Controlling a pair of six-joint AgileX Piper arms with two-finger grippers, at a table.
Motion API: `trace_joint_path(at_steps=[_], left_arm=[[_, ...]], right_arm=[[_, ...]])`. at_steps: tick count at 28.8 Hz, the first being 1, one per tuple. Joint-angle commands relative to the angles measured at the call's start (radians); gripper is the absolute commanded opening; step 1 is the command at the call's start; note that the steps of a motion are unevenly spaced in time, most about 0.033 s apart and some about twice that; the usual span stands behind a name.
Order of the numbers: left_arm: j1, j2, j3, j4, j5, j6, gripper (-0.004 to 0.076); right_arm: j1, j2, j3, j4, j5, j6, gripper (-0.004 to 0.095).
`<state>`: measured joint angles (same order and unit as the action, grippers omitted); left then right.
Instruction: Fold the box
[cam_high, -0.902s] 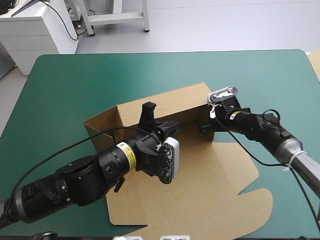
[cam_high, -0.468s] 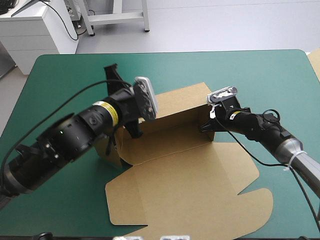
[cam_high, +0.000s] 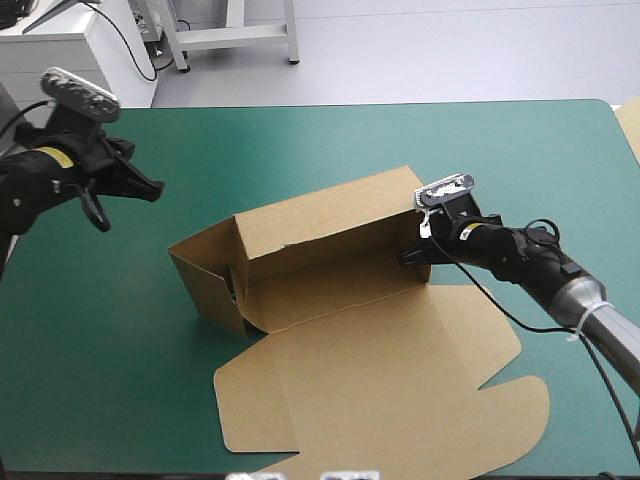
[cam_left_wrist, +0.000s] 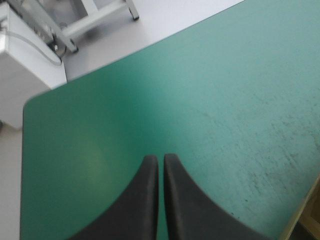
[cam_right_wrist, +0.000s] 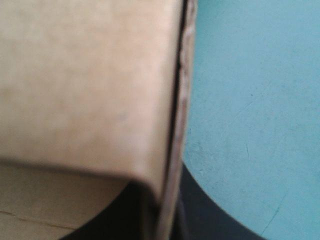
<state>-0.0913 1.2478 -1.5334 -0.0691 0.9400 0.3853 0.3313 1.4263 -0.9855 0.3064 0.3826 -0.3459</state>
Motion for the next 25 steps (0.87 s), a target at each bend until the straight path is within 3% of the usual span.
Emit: trace_joint_path(at_steps=[1, 5, 8, 18, 22, 23, 25], left_arm=[[0.139, -0.029, -0.028, -0.181, 0.023, -0.019, 0.0015], [0.217, -0.029, -0.026, -0.263, 0.043, -0.015, 0.0013], [0.220, -0.029, -0.026, -0.245, 0.045, -0.015, 0.0011], [0.220, -0.029, -0.026, -0.256, 0.031, -0.015, 0.0012], [0.220, -0.029, -0.026, -0.256, 0.028, -0.007, 0.0012], [0.220, -0.029, -0.026, -0.256, 0.028, 0.009, 0.0012], [0.220, -0.029, -0.026, -0.256, 0.028, 0.009, 0.0012]], right_arm=[[-0.003, -0.031, -0.026, 0.012, -0.058, 0.000, -0.0019], [-0.003, -0.031, -0.028, -0.007, -0.047, 0.000, -0.0019], [-0.003, -0.038, -0.052, -0.053, 0.037, 0.014, -0.0019], [-0.008, -0.026, -0.300, -0.255, 0.402, 0.196, -0.0019], [-0.041, 0.042, -0.433, -0.248, 0.592, 0.217, -0.0019], [-0.063, 0.088, -0.490, -0.222, 0.685, 0.192, -0.0019], [-0.079, 0.134, -0.534, -0.203, 0.731, 0.168, -0.0021]])
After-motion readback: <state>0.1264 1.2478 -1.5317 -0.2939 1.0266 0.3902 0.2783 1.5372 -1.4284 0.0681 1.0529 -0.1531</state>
